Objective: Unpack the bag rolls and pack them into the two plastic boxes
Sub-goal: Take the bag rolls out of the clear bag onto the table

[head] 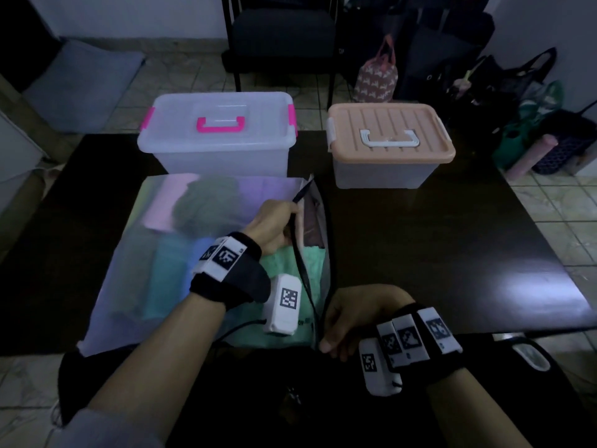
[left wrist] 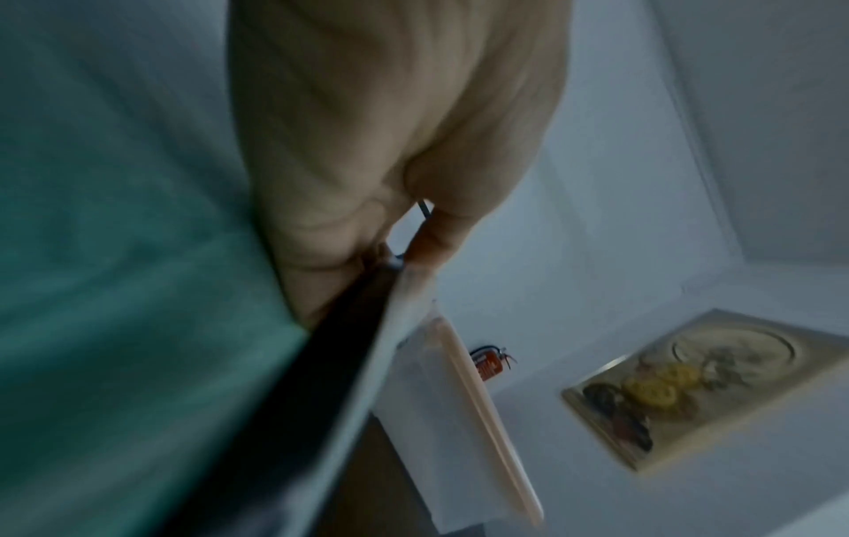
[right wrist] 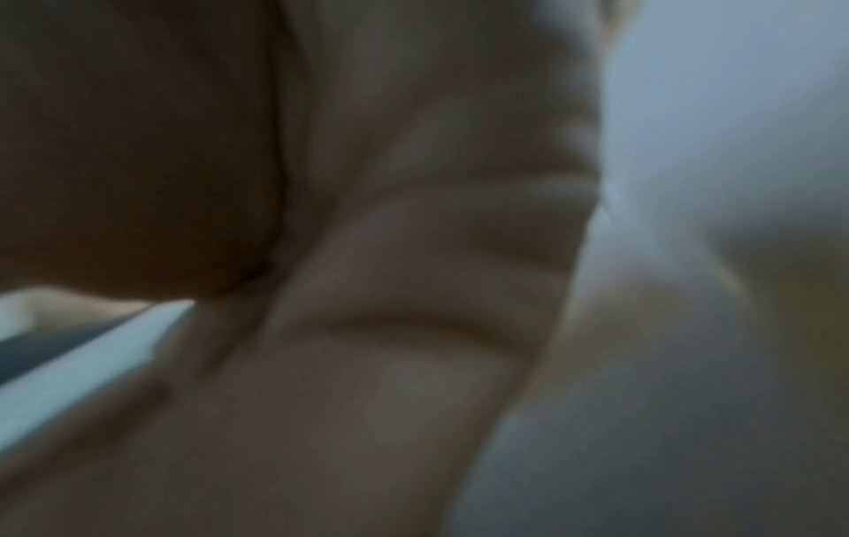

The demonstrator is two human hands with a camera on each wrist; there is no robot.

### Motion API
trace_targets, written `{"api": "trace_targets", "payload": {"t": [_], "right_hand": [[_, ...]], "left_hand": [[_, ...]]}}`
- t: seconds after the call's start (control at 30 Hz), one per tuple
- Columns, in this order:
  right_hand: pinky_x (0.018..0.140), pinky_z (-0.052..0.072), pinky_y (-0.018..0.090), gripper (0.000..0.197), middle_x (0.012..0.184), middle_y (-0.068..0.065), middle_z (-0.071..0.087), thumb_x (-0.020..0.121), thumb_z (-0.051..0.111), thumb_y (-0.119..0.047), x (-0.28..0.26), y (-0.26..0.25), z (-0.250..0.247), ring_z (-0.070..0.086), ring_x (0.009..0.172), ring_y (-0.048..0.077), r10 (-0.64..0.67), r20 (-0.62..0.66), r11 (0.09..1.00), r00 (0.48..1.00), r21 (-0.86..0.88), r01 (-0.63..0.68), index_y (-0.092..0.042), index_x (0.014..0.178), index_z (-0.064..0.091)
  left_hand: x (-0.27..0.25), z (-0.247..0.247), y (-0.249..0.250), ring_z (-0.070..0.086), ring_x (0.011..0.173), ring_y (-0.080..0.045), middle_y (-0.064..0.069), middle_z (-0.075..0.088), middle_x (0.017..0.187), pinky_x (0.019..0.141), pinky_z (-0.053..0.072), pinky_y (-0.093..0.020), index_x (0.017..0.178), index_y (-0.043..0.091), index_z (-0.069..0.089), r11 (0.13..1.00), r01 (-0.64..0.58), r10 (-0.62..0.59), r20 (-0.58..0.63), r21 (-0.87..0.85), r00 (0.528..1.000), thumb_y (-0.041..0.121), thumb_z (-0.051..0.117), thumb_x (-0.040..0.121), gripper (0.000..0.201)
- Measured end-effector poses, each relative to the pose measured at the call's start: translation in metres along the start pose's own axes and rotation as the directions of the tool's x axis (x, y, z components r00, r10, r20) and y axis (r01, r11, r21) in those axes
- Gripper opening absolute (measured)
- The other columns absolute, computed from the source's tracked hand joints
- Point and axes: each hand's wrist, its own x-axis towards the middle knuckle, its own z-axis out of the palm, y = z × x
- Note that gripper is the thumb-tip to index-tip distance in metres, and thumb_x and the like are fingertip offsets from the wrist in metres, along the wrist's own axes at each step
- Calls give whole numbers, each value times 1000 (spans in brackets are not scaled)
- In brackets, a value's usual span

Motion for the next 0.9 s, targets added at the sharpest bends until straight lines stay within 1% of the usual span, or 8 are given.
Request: {"api": "trace_targets", "payload": {"t": [0.17,0.23,0.3,0.33,0.47,0.63,0.73,0.9], "right_hand": [[57,53,18,15,75,2,69,88,63,-9,-26,-17,-42,65,62,10,-87,-371,995,925,-81,60,-2,101,68],[55,53,19,11,74,3,67,90,57,-6,-21,-28,-59,63,63,12,-166,-630,974,759,16,226,-4,93,67],[60,52,23,12,71,5,62,91,57,-9,-5,-44,-71,59,63,15,-178,-795,916,580,81,393,-9,82,65],[61,49,25,12,70,6,59,91,58,-12,5,-52,-75,55,62,16,-177,-821,893,543,99,440,-8,81,63],[69,49,34,34,91,16,62,87,64,-26,35,-72,-80,59,81,25,-117,-770,931,627,134,339,2,105,61],[56,45,22,58,105,10,58,80,71,-34,36,-79,-79,58,76,17,-61,-743,949,666,163,269,2,121,51],[73,55,32,75,113,14,63,67,83,-31,37,-76,-82,64,93,25,-34,-737,894,675,279,350,3,126,51],[86,55,41,67,109,17,65,67,82,-28,20,-79,-89,66,94,30,-42,-720,905,692,266,332,2,120,54]], "left_hand": [[5,-19,2,47,50,-13,-5,53,68,50,40,-21,88,10,59,989,-69,58,-84,-131,995,31,59,83,22],[9,-26,0,40,36,-5,8,46,45,37,32,-12,73,14,53,989,-135,125,-155,-58,980,29,56,90,23],[12,-29,-5,41,40,-5,7,46,51,36,31,-12,73,17,54,986,-154,137,-212,-63,968,27,52,93,22],[12,-31,-9,41,40,-6,5,45,55,36,31,-12,73,17,53,983,-153,126,-233,-102,964,25,51,93,22],[14,-29,-20,41,36,-7,6,45,47,33,31,-10,68,16,51,965,-131,68,-264,-229,962,22,53,92,25],[17,-29,-23,39,40,-10,0,42,56,36,32,-14,67,15,53,965,-135,67,-284,-227,957,23,55,90,24],[15,-29,-25,50,41,-10,1,57,54,44,40,-19,70,12,59,950,-150,73,-274,-273,959,20,54,90,22],[17,-27,-27,47,52,-15,-6,56,71,46,39,-22,76,10,61,953,-148,71,-281,-264,957,20,55,89,17]]}}
